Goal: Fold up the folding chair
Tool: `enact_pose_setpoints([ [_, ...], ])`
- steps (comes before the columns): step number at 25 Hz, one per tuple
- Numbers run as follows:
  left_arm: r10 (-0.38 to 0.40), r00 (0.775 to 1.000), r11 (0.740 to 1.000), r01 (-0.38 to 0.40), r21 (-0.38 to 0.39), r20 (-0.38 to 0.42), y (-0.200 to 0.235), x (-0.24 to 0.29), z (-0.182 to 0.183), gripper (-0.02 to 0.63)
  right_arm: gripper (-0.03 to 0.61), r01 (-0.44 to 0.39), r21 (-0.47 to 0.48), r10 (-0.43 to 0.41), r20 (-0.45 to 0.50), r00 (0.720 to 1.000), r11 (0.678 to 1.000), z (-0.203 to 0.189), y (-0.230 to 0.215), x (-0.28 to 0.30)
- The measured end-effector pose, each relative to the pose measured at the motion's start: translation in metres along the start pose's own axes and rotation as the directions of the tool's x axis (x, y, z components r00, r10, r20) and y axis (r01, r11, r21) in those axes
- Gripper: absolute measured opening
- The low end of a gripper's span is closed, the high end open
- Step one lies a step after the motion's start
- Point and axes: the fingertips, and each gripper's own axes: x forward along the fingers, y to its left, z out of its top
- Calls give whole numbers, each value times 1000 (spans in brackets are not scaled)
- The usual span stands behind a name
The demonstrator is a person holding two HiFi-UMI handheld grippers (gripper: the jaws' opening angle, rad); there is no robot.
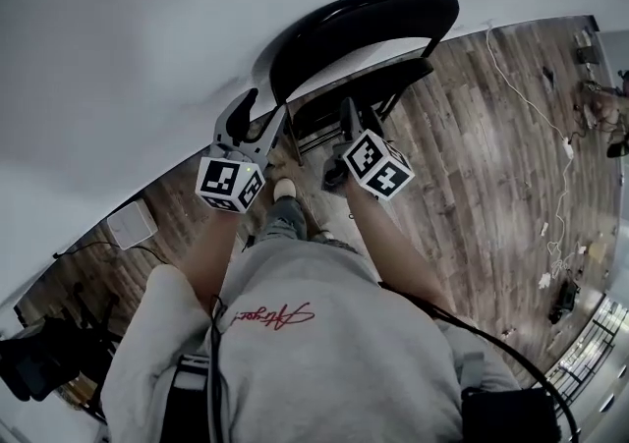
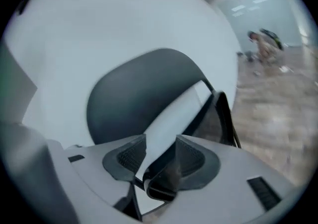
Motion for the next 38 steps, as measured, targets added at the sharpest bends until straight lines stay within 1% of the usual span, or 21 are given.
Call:
enact_pose_setpoints([
  [1, 16, 1000, 1000, -16, 12, 14, -9, -3, 4, 223, 146, -47, -151, 56, 59, 997, 987, 13, 15, -13],
  [2, 30, 999, 999, -31, 20, 35, -19, -5, 9, 170, 37, -76, -281, 111, 113, 987, 957, 27, 31, -27],
  [3, 39, 997, 999, -41, 24, 60, -30, -7, 16, 116, 34, -99, -368, 166, 156, 974, 925, 39, 45, -41],
  [4, 41, 995, 999, -43, 25, 86, -43, -8, 24, 76, 34, -127, -414, 220, 185, 958, 902, 49, 57, -54],
  [6, 25, 991, 999, -29, 24, 134, -73, -10, 40, 60, 30, -177, -453, 305, 227, 925, 874, 65, 74, -81],
  [8, 11, 984, 999, -18, 38, 176, -103, -14, 53, 60, 26, -201, -492, 364, 262, 894, 847, 76, 84, -109],
  [10, 15, 979, 997, -29, 66, 204, -130, -22, 60, 44, 22, -220, -539, 421, 284, 861, 813, 82, 91, -140],
  [12, 22, 974, 995, -43, 87, 225, -154, -33, 62, 22, 17, -234, -590, 475, 291, 831, 772, 82, 95, -170],
  [14, 26, 970, 994, -50, 95, 243, -177, -46, 63, 16, 17, -242, -635, 516, 289, 806, 733, 78, 97, -197],
  [16, 30, 965, 994, -57, 96, 261, -199, -61, 63, 15, 17, -262, -654, 550, 282, 786, 709, 72, 95, -221],
  [18, 36, 961, 992, -66, 103, 273, -219, -76, 61, 15, 17, -290, -655, 575, 271, 772, 698, 65, 91, -242],
  [20, 43, 960, 989, -81, 126, 278, -239, -90, 58, 15, 15, -300, -659, 588, 268, 763, 689, 59, 85, -262],
  [23, 47, 957, 980, -100, 172, 287, -262, -107, 53, 15, 15, -302, -659, 590, 266, 763, 689, 51, 72, -283],
  [25, 46, 955, 977, -104, 186, 294, -273, -114, 53, 15, 15, -306, -655, 588, 263, 765, 691, 47, 64, -293],
  [28, 46, 952, 976, -107, 187, 304, -284, -121, 56, 15, 15, -311, -649, 588, 263, 765, 694, 46, 55, -306],
  [33, 49, 943, 974, -118, 196, 328, -294, -133, 62, 15, 15, -317, -652, 591, 253, 766, 689, 39, 48, -319],
  [38, 53, 943, 971, -126, 205, 328, -301, -137, 61, 15, 15, -336, -646, 598, 236, 766, 685, 39, 43, -324],
])
